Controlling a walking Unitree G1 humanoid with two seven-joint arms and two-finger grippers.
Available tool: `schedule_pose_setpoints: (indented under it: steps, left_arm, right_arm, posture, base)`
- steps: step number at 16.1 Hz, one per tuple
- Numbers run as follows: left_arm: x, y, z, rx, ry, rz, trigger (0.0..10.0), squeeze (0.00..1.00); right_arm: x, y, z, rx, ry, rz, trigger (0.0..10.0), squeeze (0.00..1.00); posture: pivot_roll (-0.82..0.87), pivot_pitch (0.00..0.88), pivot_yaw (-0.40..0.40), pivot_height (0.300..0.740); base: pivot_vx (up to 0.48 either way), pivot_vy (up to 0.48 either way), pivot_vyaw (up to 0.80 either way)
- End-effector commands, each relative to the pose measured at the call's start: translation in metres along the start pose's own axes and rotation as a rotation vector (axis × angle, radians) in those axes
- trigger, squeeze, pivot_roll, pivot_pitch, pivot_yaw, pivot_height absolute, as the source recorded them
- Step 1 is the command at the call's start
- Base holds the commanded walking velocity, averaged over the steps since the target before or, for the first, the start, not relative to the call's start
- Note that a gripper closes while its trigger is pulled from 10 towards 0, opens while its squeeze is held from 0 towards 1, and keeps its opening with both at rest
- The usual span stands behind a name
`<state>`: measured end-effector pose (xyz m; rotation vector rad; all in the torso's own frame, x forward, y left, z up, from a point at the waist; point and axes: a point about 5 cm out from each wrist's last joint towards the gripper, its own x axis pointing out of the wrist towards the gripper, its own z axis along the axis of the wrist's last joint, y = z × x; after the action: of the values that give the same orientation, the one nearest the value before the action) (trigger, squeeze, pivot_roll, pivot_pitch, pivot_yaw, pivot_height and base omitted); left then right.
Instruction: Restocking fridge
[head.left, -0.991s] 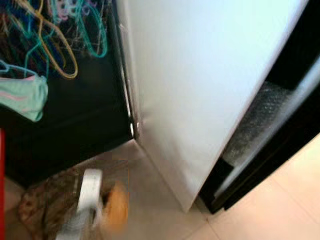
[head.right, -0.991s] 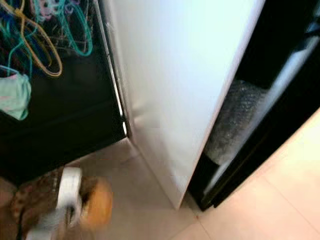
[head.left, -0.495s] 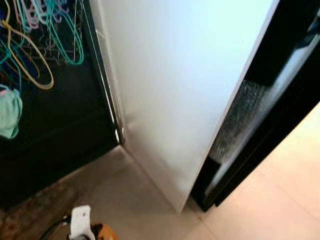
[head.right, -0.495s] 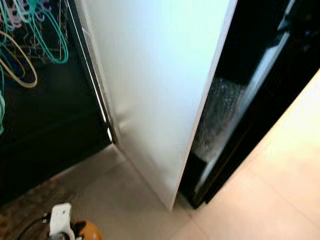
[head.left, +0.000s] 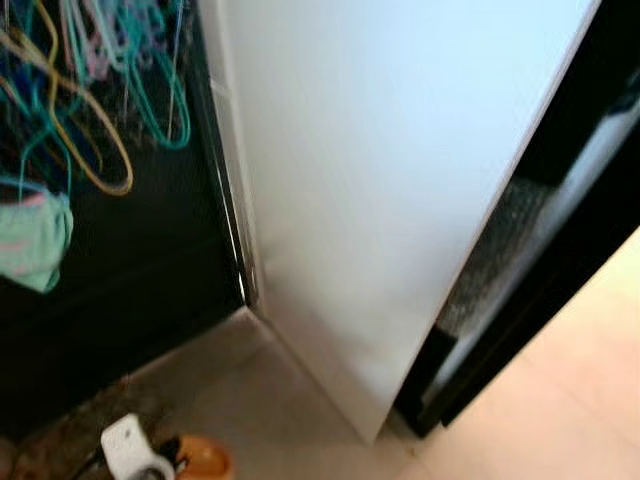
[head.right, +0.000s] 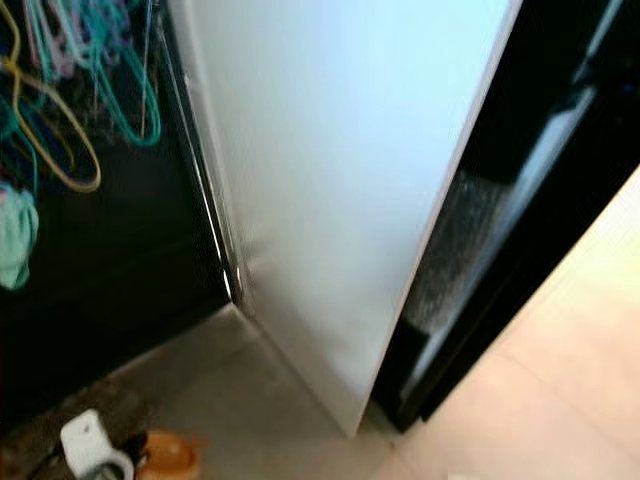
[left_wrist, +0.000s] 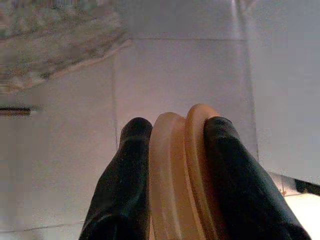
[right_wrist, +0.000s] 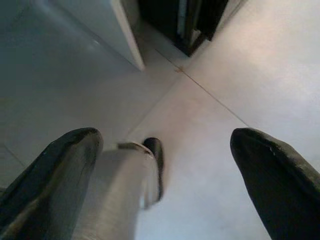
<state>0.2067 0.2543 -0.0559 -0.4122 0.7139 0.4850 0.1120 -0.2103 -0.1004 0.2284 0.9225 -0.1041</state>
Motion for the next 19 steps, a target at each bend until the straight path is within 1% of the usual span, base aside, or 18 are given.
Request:
schedule_pose_setpoints:
  steps: [1, 2, 5, 7, 8, 10, 12, 15, 17, 18, 19]
  left_arm:
    - [0.0, -0.005, -0.007, 0.032, 0.031, -0.027, 10.0, 0.0]
    - [0.0, -0.004, -0.006, 0.049, 0.036, -0.032, 10.0, 0.0]
    - [0.0, 0.0, -0.003, 0.063, 0.033, -0.029, 10.0, 0.0]
    - [0.001, -0.003, -0.001, 0.106, 0.037, -0.046, 10.0, 0.0]
    - [0.001, -0.004, -0.002, 0.126, 0.042, -0.05, 10.0, 0.0]
    - [0.001, -0.011, -0.006, 0.114, 0.057, -0.055, 10.0, 0.0]
    - [0.001, -0.015, -0.005, 0.115, 0.053, -0.073, 10.0, 0.0]
    - [0.0, -0.009, -0.006, 0.09, 0.05, -0.053, 10.0, 0.0]
    - [-0.001, -0.007, -0.011, 0.102, 0.066, -0.054, 10.0, 0.0]
    - [-0.001, -0.007, -0.013, 0.12, 0.077, -0.06, 10.0, 0.0]
    - [-0.001, -0.007, -0.014, 0.142, 0.086, -0.062, 10.0, 0.0]
  right_arm:
    - [-0.003, -0.004, -0.007, 0.021, 0.013, -0.03, 10.0, 0.0]
    - [-0.003, -0.002, -0.009, 0.027, 0.014, -0.031, 10.0, 0.0]
    - [-0.003, 0.002, -0.012, 0.046, 0.017, -0.038, 10.0, 0.0]
    - [-0.002, 0.002, -0.01, 0.055, 0.007, -0.048, 10.0, 0.0]
    - [-0.002, 0.001, -0.008, 0.062, -0.003, -0.057, 10.0, 0.0]
    - [-0.002, -0.007, 0.0, 0.073, -0.028, -0.09, 10.0, 0.0]
    - [0.0, -0.009, 0.007, 0.102, -0.056, -0.102, 10.0, 0.0]
    - [0.002, -0.006, 0.01, 0.101, -0.064, -0.099, 10.0, 0.0]
    - [0.002, -0.004, 0.01, 0.124, -0.085, -0.117, 10.0, 0.0]
    - [0.002, -0.002, 0.009, 0.153, -0.099, -0.128, 10.0, 0.0]
    - [0.002, 0.002, 0.009, 0.164, -0.114, -0.127, 10.0, 0.0]
  posture:
    - [0.03, 0.0, 0.022, 0.74]
    - [0.03, 0.0, 0.031, 0.74]
    - [0.0, 0.0, 0.041, 0.74]
    - [-0.04, 0.0, 0.044, 0.74]
    - [-0.05, 0.0, 0.044, 0.74]
    - [-0.04, 0.0, 0.041, 0.74]
    - [-0.04, 0.0, 0.031, 0.74]
    - [-0.03, 0.0, 0.024, 0.74]
    - [-0.05, 0.0, 0.046, 0.74]
    - [-0.06, 0.0, 0.058, 0.74]
    - [-0.08, 0.0, 0.083, 0.74]
  base:
    - [0.0, 0.0, -0.8]
    - [0.0, 0.0, 0.0]
    - [0.0, 0.0, 0.0]
    - [0.0, 0.0, -0.8]
    - [0.0, -0.472, -0.8]
    - [0.0, -0.161, -0.8]
    - [0.0, 0.0, -0.8]
    - [0.0, 0.0, -0.8]
    - [0.0, 0.0, 0.0]
    - [0.0, 0.0, 0.0]
    - [0.0, 0.0, 0.0]
